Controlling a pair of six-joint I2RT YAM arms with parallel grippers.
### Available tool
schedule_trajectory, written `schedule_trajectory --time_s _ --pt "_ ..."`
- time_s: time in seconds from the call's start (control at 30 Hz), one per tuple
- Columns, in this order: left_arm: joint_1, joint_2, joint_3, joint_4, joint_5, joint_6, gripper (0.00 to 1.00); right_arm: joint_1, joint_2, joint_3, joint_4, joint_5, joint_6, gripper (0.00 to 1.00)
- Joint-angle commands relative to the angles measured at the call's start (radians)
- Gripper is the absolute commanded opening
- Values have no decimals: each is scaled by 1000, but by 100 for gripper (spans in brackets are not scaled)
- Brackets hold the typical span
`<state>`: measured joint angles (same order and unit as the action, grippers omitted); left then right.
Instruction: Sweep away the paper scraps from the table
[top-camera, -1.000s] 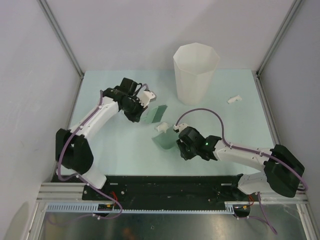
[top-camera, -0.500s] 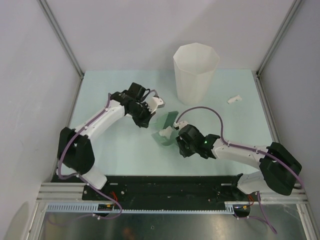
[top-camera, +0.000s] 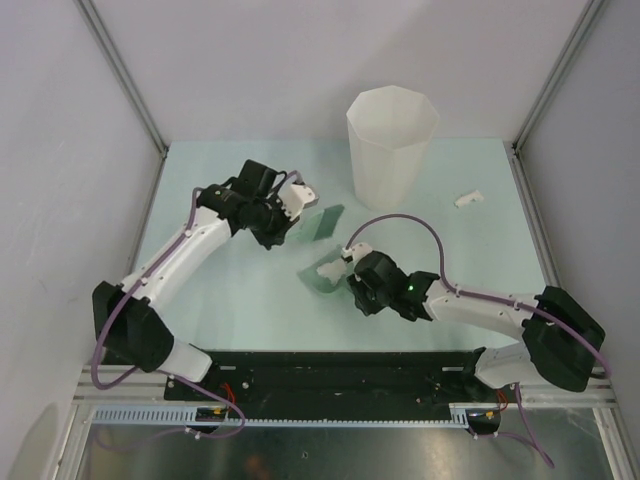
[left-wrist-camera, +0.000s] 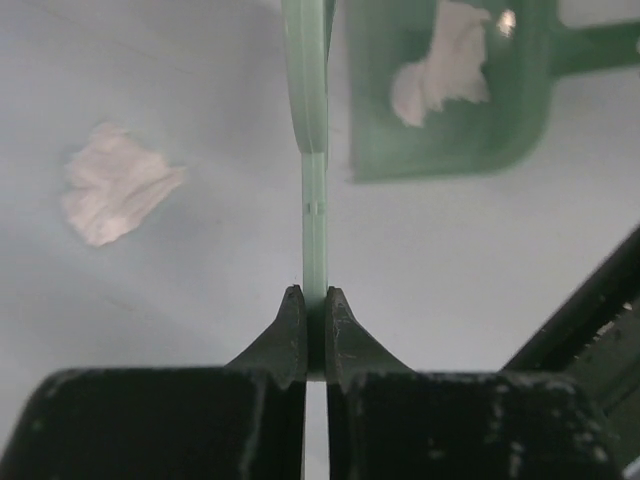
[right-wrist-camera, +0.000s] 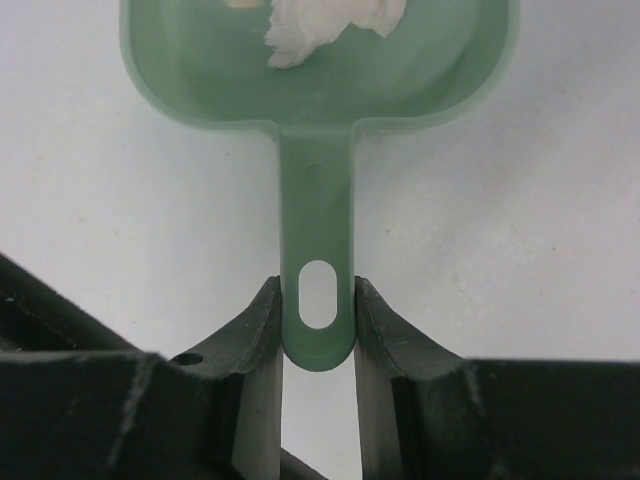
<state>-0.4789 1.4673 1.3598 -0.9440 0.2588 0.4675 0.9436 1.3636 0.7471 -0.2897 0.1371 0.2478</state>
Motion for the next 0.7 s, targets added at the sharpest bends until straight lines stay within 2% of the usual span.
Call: schedule_trajectory --time_s 0.0,0.1,0.23,0.4,0.57,0.67 --pt "14 -71 76 50 -214 -41 0 30 -78 -6 107 -4 -64 0" --pt "51 -90 91 59 -256 -40 0 32 -110 -9 118 -28 -73 0" --pt "140 -90 98 68 -297 -29 0 29 -239 18 80 -59 -79 0" --pt "233 -96 76 73 -268 -21 0 -17 -314 194 -133 -27 -90 0" --pt "270 -102 68 80 -268 -20 0 -100 -265 417 -343 44 -134 0" --pt "272 -111 56 80 -236 -17 0 -187 -233 553 -394 59 -169 0"
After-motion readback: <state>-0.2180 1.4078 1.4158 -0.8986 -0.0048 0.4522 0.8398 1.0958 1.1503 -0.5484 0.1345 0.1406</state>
